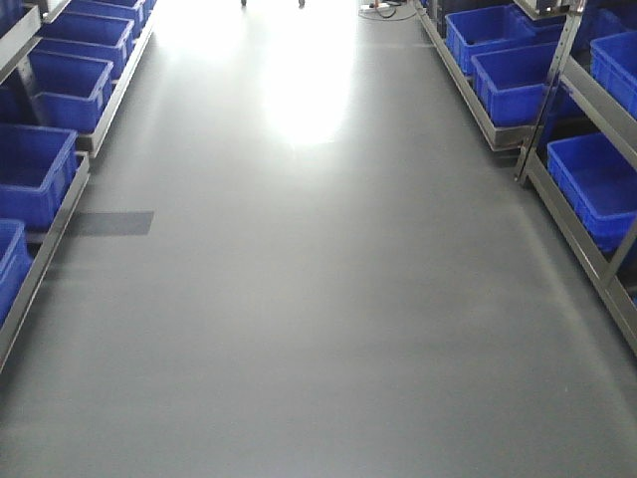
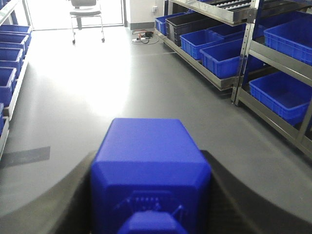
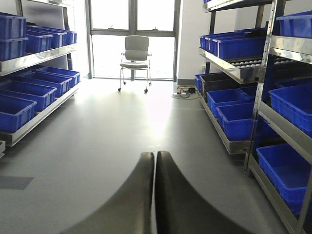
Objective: Pour parts from conveyor to right shelf
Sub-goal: 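Drive down the shelf aisle toward the bins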
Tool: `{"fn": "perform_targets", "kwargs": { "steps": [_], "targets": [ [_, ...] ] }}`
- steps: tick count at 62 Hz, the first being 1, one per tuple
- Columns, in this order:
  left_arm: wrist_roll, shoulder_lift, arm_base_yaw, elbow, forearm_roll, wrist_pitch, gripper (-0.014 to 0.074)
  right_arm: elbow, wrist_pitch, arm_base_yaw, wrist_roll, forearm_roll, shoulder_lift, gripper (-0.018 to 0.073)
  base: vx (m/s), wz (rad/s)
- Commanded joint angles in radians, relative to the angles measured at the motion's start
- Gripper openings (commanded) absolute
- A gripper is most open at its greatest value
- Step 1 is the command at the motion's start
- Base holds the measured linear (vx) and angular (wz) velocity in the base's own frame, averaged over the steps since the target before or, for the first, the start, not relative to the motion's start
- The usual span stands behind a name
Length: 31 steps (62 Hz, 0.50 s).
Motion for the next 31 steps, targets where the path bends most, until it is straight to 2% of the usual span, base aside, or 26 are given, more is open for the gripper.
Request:
{"fn": "perform_targets", "kwargs": {
  "steps": [1,31],
  "targets": [
    [-0.003,0.008,-0.005,-0.027,-0.003,-0.082,-0.0006,0.015,-0.075,-0.006,-0.004,-0.003,-0.014,-0.0009,0.75,-0.13],
    [-0.003,0.008,-0.005,-0.027,-0.003,-0.080,-0.0006,0.015,-0.075,-0.006,-0.004,-0.003,-0.014,-0.0009,0.74,-0.03]
  ]
}}
